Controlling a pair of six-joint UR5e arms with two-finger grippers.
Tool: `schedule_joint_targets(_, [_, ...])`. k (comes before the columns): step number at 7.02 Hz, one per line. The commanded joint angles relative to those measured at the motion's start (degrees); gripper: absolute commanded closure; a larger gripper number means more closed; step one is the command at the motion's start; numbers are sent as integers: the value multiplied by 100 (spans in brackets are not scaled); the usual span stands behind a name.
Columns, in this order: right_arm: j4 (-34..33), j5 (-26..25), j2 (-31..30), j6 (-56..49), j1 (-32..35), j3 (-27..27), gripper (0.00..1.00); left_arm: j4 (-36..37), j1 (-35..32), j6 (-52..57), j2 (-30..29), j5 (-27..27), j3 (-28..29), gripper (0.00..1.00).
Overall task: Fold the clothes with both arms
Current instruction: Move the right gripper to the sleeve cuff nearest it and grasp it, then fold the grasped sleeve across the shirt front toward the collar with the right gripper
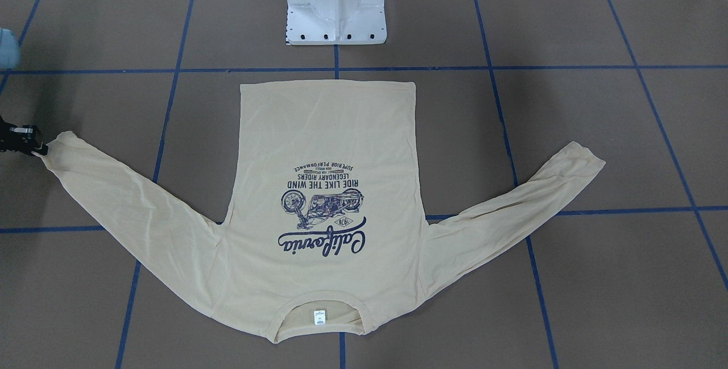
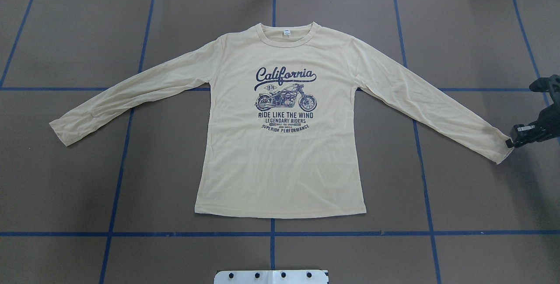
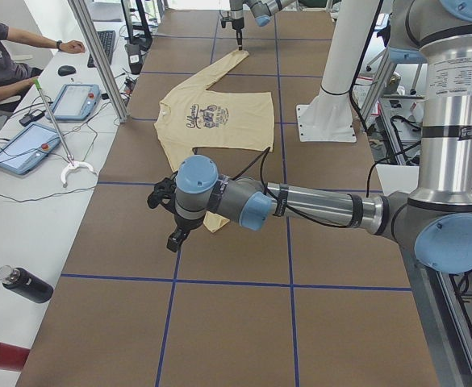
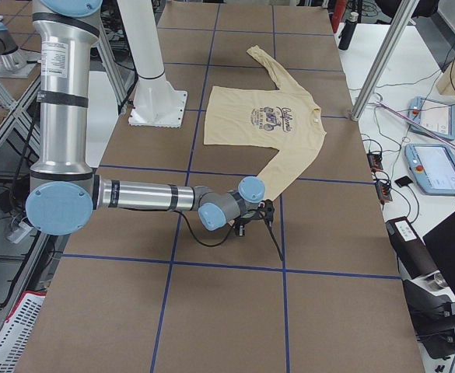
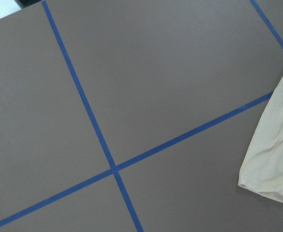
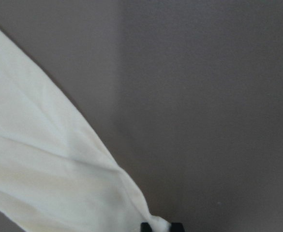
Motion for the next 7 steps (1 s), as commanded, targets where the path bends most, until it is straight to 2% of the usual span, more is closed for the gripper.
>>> schedule_joint_targets(1, [-272, 471, 122, 318, 266, 641, 100, 0, 0, 0, 6, 0, -1, 0])
schedule_joint_targets(2, [-597, 700, 619, 922, 295, 906, 100, 0, 0, 0, 6, 0, -1, 0])
schedule_joint_targets(3, [-756, 694, 1616, 2268, 208, 796, 100, 0, 0, 0, 6, 0, -1, 0])
schedule_joint_targets(4, [-749, 616, 2705, 3586, -123, 412, 100, 0, 0, 9, 6, 0, -1, 0])
schedule_joint_targets(5, [-741, 67, 3586, 4496, -510, -36, 100, 0, 0, 9, 6, 0, 7, 0])
schedule_joint_targets(6, [-723, -940, 4221, 5149, -1070, -284, 100, 0, 0, 9, 6, 0, -1, 0])
schedule_joint_targets(7, [-697, -1828, 5063, 5547, -1546, -869, 100, 0, 0, 9, 6, -9, -1, 0])
